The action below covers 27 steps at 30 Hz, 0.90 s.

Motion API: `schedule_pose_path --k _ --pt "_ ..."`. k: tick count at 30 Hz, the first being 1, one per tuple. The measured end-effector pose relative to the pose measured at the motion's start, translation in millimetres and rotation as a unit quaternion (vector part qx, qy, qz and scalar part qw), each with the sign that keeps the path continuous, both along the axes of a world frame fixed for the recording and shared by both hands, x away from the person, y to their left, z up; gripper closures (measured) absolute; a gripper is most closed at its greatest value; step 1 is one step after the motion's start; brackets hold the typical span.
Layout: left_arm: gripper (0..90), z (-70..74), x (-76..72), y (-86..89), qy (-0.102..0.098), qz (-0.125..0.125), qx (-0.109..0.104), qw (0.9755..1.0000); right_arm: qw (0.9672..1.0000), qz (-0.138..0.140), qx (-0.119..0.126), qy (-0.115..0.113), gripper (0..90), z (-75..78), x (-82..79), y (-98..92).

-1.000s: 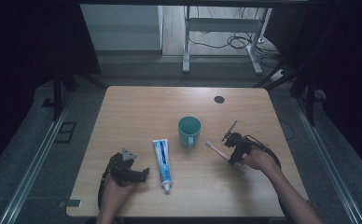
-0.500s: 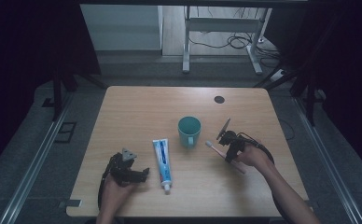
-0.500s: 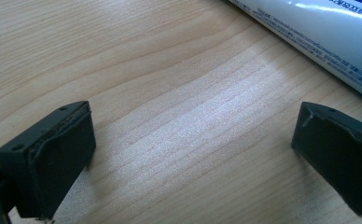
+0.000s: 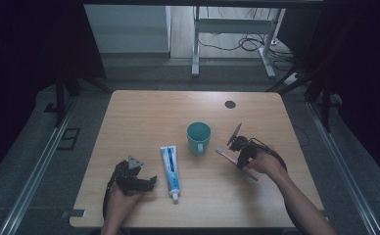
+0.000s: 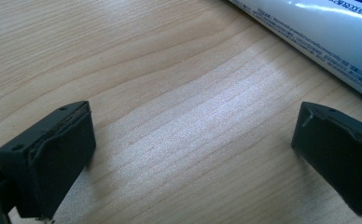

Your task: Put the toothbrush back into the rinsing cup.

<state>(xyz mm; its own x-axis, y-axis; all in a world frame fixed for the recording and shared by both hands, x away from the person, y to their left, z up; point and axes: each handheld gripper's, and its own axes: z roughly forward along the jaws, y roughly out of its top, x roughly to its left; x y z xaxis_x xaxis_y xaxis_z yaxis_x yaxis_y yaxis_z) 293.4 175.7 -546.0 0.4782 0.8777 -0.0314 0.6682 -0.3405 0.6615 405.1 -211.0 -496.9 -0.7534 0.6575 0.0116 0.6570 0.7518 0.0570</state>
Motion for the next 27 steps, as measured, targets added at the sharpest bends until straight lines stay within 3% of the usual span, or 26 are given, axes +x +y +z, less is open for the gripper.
schedule_pose_path --k 16,27 --pt "0.0 0.0 0.0 0.0 0.000 0.000 0.000 1.0000 0.9988 0.001 0.040 -0.027 78.6 14.3 -9.8 -12.4" --pt "0.0 0.0 0.0 0.0 0.000 0.000 0.000 1.0000 0.9938 -0.014 0.097 -0.051 78.7 26.6 -16.6 -27.8"
